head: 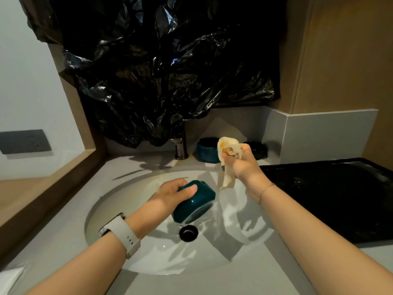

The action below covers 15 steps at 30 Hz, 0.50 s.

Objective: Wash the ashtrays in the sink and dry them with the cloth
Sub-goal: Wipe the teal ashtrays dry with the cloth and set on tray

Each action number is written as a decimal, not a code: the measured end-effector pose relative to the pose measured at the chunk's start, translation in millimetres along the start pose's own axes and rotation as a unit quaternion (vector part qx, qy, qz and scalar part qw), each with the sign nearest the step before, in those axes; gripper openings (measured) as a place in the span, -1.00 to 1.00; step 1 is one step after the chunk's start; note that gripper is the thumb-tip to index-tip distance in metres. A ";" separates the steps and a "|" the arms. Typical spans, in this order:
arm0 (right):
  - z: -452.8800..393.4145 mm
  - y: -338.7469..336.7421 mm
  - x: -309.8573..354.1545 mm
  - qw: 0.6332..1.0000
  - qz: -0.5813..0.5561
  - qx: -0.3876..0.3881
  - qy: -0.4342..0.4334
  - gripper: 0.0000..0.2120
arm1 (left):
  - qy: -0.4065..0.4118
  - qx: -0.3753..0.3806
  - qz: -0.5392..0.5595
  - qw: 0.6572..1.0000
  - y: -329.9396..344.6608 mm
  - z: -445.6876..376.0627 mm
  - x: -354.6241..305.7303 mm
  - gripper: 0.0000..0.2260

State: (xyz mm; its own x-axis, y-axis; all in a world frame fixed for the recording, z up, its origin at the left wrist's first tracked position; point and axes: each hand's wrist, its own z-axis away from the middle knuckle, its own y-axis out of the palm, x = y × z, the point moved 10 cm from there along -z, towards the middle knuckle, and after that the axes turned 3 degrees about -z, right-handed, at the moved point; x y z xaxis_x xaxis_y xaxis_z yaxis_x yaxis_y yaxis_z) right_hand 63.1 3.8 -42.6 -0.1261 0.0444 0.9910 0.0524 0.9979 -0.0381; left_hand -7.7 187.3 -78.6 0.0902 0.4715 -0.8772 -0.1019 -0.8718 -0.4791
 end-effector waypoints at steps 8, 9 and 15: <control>31.1 46.3 -0.6 0.991 0.103 0.080 0.028 -0.87 | -0.152 -0.163 0.346 0.911 -31.9 3.7 35.1 -0.69; 36.7 54.2 -0.3 0.989 0.112 0.097 0.015 -0.88 | -0.166 -0.150 0.386 0.895 -28.0 3.4 36.6 -0.65; 56.5 73.0 31.8 0.951 0.162 0.101 -0.241 -0.74 | -0.247 -0.089 0.461 0.848 -7.3 13.7 38.9 -0.61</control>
State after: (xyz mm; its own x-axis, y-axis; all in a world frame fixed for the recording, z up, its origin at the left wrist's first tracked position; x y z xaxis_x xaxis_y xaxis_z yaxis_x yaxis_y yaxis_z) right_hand 6.9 80.7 -21.1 -0.5781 0.3196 0.7508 -0.0200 0.9143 -0.4047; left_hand -17.0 213.8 -109.6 -0.3763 -0.4616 -0.8033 0.2520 -0.8853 0.3907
